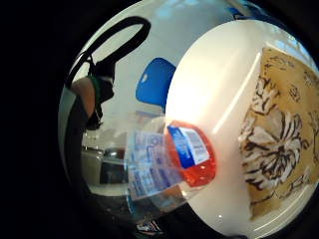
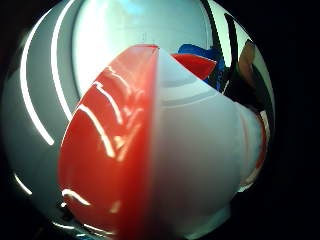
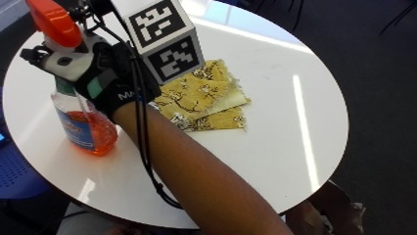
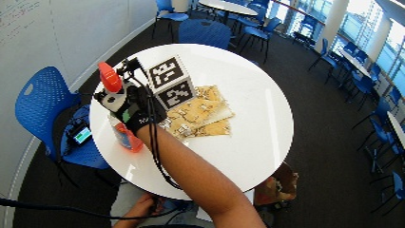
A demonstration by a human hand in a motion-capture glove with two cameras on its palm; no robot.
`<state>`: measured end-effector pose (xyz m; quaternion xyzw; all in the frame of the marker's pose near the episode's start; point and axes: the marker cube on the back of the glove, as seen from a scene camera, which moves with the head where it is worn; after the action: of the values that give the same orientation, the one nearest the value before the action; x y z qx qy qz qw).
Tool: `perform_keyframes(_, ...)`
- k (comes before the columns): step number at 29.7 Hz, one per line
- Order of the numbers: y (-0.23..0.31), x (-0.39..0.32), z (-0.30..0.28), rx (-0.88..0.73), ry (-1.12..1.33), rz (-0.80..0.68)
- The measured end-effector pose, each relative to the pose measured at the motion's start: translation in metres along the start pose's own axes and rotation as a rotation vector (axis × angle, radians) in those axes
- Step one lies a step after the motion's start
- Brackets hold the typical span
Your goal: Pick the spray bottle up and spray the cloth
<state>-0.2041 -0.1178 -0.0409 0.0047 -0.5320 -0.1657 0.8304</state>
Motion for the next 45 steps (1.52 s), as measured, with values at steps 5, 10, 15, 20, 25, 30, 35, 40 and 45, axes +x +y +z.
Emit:
perform_keyframes(5,0.003,0.001,-0.012,0.008,0.102,-0.010)
perform_keyframes(10,0.009,-0.001,-0.023,0.027,0.184,-0.031)
perform_keyframes(15,0.023,-0.002,-0.039,0.037,0.293,-0.063)
perform_keyframes(20,0.048,0.007,-0.053,0.027,0.462,-0.057)
perform_keyframes(25,0.075,0.017,-0.058,-0.030,0.596,-0.046)
perform_keyframes(30,0.100,0.021,-0.052,-0.072,0.647,-0.070)
perform_keyframes(35,0.125,0.022,-0.051,-0.099,0.756,-0.095)
perform_keyframes(40,0.143,0.024,-0.053,-0.125,0.821,-0.096)
perform_keyframes(45,0.161,0.026,-0.057,-0.169,0.862,-0.082)
